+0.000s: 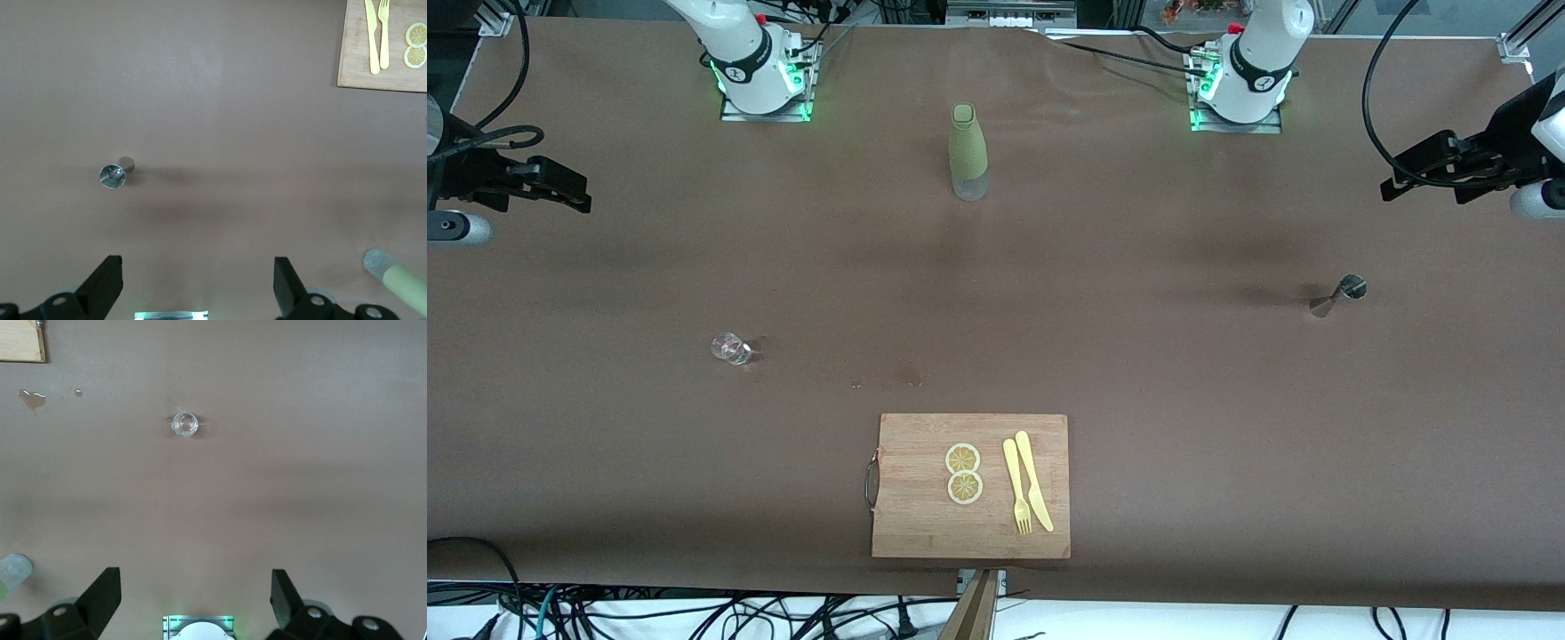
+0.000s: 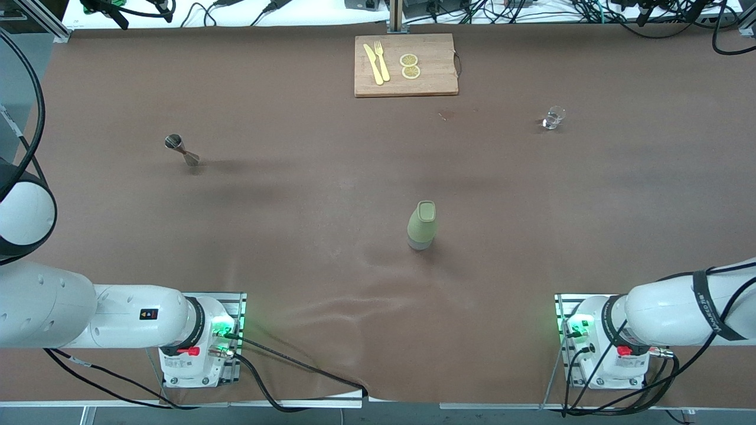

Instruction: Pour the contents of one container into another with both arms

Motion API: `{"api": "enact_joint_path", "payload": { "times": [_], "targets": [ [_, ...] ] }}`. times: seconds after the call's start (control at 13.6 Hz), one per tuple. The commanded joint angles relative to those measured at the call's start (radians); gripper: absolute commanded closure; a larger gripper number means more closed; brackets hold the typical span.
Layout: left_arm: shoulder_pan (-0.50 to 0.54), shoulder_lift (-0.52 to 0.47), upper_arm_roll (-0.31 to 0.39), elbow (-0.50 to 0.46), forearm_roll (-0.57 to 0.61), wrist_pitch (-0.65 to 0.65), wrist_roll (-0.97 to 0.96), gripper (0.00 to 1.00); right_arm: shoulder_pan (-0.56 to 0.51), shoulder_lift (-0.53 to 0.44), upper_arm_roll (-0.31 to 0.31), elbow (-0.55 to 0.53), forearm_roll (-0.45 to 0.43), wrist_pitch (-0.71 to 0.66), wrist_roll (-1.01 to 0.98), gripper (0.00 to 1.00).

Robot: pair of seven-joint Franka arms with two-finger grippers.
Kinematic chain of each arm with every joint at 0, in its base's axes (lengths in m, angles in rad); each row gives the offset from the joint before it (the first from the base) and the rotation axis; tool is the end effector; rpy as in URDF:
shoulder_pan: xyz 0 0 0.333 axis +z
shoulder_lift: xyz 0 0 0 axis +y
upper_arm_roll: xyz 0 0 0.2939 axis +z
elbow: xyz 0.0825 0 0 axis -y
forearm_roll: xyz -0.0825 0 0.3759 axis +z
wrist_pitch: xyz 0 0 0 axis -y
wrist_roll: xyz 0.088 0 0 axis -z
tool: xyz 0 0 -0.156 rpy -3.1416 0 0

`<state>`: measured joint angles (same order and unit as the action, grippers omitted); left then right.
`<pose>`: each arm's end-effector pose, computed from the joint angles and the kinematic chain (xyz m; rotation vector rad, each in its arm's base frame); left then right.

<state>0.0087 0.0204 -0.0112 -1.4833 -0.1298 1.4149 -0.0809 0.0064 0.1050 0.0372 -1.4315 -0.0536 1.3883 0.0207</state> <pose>0.5317 -0.0230 0.5709 3.0113 0.0963 -0.1419 0.5496 0.0140 0.5449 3.0791 0.0264 -0.2259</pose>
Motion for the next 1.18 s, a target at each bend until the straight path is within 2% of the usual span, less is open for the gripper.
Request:
{"api": "enact_joint_path", "payload": {
  "times": [0.0, 0.52, 1.11],
  "targets": [
    [0.01, 0.007, -0.007, 0.017, 0.021, -0.011, 0.007, 0.0, -0.005, 0.001, 0.004, 0.011, -0.014, 0.0, -0.007, 0.0],
    [0.001, 0.009, -0.016, 0.005, 0.103, -0.005, 0.009, 0.0, -0.008, 0.001, 0.004, 0.011, -0.014, 0.0, -0.005, 0.0],
    [0.0, 0.009, -0.019, 0.005, 0.104, -0.007, 0.009, 0.0, -0.008, 0.001, 0.004, 0.011, -0.014, 0.0, -0.005, 0.0]
  ]
}}
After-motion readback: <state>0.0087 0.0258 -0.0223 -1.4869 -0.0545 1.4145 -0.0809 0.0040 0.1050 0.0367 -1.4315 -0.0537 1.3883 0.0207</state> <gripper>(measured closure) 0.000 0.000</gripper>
